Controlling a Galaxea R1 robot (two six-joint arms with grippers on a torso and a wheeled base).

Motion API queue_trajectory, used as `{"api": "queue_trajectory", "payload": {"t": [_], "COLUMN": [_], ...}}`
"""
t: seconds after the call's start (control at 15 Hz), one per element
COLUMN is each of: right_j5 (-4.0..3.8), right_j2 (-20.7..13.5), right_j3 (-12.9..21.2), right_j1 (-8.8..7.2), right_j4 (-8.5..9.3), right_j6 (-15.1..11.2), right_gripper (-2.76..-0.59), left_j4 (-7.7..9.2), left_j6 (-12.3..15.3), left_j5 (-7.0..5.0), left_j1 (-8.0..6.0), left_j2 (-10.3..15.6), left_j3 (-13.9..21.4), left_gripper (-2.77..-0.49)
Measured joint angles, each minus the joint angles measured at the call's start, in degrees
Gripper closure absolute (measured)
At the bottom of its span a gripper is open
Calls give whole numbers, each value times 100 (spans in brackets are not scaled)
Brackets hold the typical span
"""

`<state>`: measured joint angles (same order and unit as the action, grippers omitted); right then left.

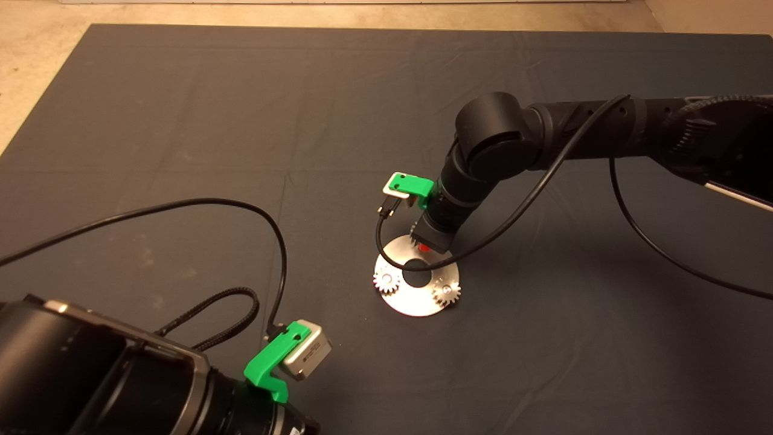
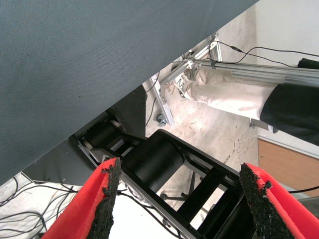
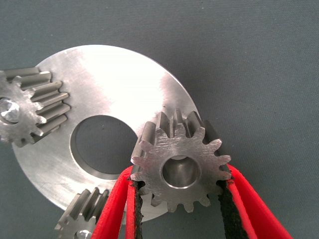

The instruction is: Install three planetary gears onto the carrier pins

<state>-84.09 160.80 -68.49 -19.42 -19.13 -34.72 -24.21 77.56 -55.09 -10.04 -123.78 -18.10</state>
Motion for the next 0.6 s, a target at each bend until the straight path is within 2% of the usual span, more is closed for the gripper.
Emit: {"api": "queue_trajectory", "payload": {"t": [0.6], "right_j5": [-14], "right_j2": [-16], "right_j3": [0], "right_j1": [18], "right_j4": [0], "right_j6": [107], "right_gripper": [-82], "left_j4": [1], "left_j6": [0], "left_j5": [5], "left_j1": [-1], "left_j2": [16], "left_j3": [0], "left_gripper": [-165]}}
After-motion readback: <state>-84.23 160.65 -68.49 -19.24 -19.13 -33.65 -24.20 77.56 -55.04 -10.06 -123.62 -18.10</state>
